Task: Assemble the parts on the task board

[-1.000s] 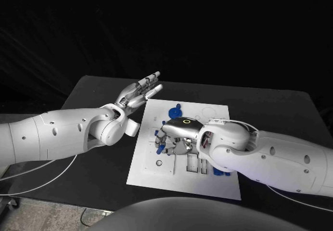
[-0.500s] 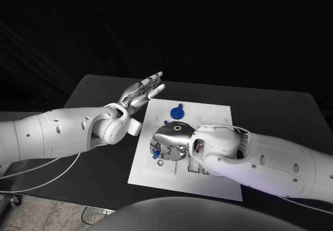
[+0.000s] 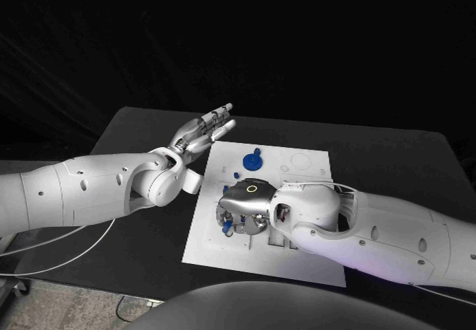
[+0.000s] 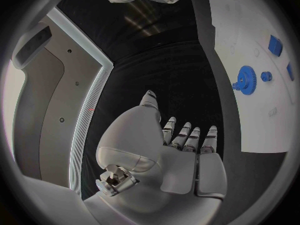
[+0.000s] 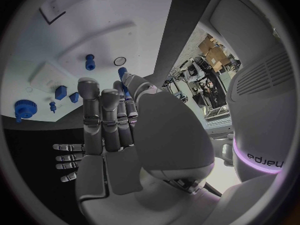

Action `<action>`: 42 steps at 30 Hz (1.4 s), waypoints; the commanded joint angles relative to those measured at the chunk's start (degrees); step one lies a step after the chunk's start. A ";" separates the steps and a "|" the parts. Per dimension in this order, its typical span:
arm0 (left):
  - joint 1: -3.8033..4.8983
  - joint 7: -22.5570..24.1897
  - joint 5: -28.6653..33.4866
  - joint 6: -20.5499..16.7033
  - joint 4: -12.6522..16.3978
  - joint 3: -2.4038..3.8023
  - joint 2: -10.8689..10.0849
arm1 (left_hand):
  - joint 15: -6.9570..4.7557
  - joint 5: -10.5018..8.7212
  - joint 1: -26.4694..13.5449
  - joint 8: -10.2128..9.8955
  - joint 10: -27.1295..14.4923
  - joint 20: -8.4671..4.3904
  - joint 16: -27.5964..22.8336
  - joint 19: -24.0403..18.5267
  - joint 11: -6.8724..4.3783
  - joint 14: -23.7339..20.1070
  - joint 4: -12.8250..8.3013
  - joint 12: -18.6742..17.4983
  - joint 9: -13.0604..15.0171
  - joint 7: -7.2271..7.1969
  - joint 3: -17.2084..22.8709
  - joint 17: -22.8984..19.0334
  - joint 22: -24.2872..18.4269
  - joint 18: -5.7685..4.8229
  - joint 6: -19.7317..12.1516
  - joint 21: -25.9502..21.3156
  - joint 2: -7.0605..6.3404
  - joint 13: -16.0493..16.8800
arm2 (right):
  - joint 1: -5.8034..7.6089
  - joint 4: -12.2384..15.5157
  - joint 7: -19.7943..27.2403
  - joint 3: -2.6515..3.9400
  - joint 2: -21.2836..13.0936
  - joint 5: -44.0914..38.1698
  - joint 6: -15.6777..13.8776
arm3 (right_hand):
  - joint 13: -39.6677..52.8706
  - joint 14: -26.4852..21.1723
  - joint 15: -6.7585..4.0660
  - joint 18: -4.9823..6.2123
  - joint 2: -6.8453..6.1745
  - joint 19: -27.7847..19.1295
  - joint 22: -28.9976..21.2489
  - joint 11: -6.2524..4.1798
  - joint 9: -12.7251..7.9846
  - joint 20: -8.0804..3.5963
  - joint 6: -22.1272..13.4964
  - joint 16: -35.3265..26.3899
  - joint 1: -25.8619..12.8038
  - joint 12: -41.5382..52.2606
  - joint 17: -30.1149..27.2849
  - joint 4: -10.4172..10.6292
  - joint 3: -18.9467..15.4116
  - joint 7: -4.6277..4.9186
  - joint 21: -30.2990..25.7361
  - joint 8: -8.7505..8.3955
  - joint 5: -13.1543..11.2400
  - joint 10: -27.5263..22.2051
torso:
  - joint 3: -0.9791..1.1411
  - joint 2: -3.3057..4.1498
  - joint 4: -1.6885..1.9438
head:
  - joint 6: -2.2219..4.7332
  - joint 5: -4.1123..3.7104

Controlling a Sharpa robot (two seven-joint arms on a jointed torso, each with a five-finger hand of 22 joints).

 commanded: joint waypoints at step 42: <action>0.02 0.02 0.28 1.42 0.03 0.04 0.22 | -0.16 0.41 0.61 0.17 -0.41 0.11 0.03 0.22 0.10 -0.16 0.08 0.24 0.11 0.65 -0.43 0.05 0.14 0.90 0.17 0.31 0.66 0.03 | -1.14 -0.18 -0.86 0.00 0.26 -4.73 3.05 | -0.51 -3.58 0.25 0.38 0.48 -3.48 2.94 0.31 0.43 -0.11 0.10 -3.89 -0.18 -2.66 -3.41 -1.77 1.60 -0.12 -4.74 -0.81 0.82 0.44 | 0.04 0.05 -0.03 | 0.00 0.03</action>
